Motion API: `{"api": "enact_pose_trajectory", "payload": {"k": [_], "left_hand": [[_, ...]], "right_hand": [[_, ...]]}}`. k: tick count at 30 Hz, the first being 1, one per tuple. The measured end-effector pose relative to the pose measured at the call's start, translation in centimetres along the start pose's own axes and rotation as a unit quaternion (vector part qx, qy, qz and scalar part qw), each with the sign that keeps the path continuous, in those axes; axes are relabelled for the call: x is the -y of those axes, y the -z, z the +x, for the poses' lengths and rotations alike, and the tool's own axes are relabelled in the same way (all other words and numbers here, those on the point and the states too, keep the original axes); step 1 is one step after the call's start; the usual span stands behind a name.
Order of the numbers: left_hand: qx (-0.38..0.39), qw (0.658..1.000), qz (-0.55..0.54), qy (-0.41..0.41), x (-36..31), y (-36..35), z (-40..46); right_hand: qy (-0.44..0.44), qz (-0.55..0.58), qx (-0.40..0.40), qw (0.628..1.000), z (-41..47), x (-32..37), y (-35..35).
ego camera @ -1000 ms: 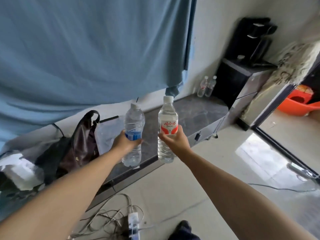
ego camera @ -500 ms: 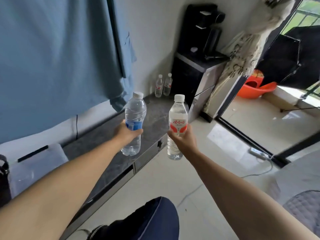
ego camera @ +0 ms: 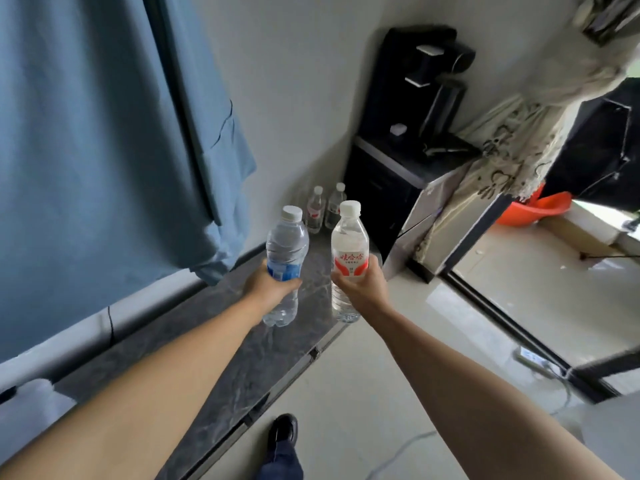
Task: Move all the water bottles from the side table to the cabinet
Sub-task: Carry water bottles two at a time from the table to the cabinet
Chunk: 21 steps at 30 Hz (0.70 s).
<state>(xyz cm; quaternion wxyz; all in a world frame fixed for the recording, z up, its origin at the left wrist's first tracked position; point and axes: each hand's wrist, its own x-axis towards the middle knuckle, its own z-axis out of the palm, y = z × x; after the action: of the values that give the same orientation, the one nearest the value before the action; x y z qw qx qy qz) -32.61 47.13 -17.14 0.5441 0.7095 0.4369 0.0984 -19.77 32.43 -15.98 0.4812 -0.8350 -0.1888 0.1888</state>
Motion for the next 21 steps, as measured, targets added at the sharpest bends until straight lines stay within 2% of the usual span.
{"api": "enact_pose_trajectory", "payload": {"k": [6,11,18,21], "left_hand": [[-0.007,0.998,-0.044,0.047,-1.6,-0.6,10.1],[-0.027,0.991,-0.095,0.09,-2.0,-3.6,17.8],[-0.138,0.968,-0.147,0.152,2.4,-10.6,29.6],[-0.169,0.958,-0.176,0.151,4.8,-12.8,34.5]], "right_hand": [[-0.035,0.02,0.016,0.999,11.3,0.9,-2.7],[-0.064,0.017,0.076,0.995,20.3,-0.4,-5.2],[-0.1,0.018,0.143,0.984,32.7,-7.5,-12.4],[-0.103,0.015,0.157,0.982,37.5,-10.5,-15.8]]}}
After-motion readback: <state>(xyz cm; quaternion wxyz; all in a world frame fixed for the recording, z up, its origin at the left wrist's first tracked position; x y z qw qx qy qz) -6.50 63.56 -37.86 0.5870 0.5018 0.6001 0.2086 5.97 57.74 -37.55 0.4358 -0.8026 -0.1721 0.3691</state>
